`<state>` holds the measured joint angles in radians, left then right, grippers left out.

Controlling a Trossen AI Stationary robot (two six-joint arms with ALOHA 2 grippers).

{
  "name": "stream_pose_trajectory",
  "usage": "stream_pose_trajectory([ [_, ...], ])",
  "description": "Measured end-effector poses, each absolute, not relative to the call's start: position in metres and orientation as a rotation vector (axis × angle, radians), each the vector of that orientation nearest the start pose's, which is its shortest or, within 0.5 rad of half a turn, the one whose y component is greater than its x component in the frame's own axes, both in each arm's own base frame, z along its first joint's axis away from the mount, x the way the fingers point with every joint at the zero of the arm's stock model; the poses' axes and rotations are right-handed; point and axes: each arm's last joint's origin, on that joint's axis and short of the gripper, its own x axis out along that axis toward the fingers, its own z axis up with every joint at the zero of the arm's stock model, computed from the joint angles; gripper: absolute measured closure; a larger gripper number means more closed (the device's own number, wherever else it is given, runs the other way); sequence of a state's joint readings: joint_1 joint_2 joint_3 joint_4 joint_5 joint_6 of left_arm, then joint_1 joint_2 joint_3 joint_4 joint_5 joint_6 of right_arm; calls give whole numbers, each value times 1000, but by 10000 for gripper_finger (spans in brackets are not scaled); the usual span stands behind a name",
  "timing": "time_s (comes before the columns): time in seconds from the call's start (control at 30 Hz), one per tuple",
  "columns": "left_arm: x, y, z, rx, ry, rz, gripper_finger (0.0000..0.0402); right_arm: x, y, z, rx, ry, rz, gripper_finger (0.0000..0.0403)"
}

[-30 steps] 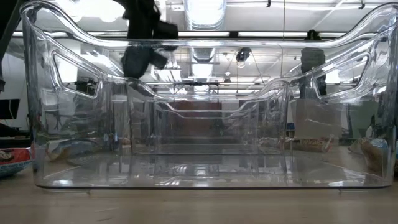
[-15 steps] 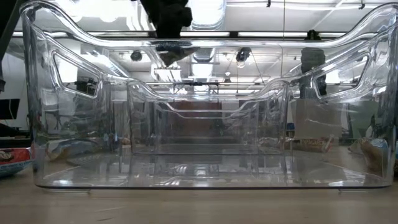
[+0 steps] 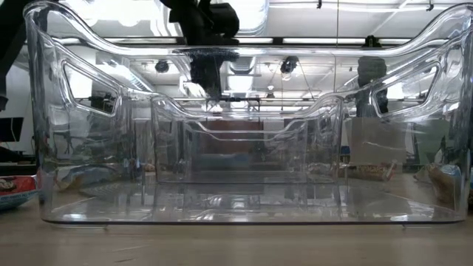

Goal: Pick and place Granola Bars by type
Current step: Put the red granola bar into the top transparent bin

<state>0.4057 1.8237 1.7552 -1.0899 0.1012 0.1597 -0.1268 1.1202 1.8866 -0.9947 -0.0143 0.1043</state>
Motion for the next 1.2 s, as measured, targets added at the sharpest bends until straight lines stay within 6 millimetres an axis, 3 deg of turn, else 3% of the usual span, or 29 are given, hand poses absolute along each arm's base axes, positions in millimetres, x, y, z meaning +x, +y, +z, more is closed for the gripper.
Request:
stream_pose_trajectory([
  [0.27,346,144,314,-163,1146,198,250,133,-17,532,116,222,-124,394],
  [0.43,333,135,334,-226,1121,168,281,133,-17,532,98,224,-122,394],
  [0.67,299,99,381,-195,1012,77,359,133,-17,532,93,224,-120,394],
  [0.9,252,53,420,-59,959,-48,380,133,-17,532,83,224,-118,394],
  [1.07,229,33,432,61,925,-99,380,133,-17,532,84,223,-118,394],
  [1.2,224,30,427,63,944,-110,380,134,-17,532,87,224,-119,394],
])
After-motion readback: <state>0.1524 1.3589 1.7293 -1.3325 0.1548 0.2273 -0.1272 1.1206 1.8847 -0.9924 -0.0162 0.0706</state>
